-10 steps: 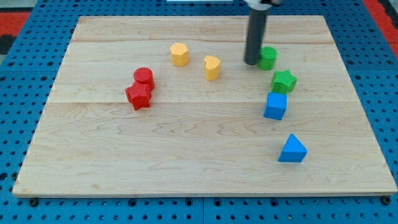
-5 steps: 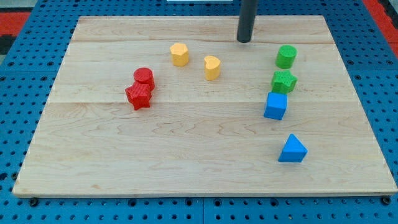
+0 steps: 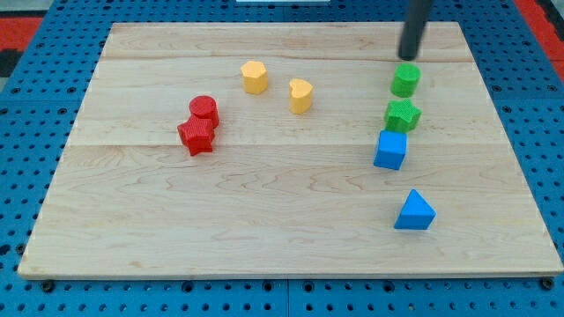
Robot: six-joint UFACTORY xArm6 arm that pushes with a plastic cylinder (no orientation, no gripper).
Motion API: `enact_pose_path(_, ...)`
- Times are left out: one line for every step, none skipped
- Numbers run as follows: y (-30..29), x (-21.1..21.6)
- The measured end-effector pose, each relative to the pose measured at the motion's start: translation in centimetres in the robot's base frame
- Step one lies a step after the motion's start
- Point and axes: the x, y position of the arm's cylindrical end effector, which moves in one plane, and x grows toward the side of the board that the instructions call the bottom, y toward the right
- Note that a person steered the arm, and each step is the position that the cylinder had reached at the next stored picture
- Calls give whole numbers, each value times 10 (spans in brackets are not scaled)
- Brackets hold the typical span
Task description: Move the red and green blocks parallel to each other
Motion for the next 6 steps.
enact_pose_path(16, 46)
enact_pose_path(-9, 50)
enact_pose_path(-15, 50)
enact_pose_path(-18, 50)
enact_pose_path(10, 56)
enact_pose_path(58, 96)
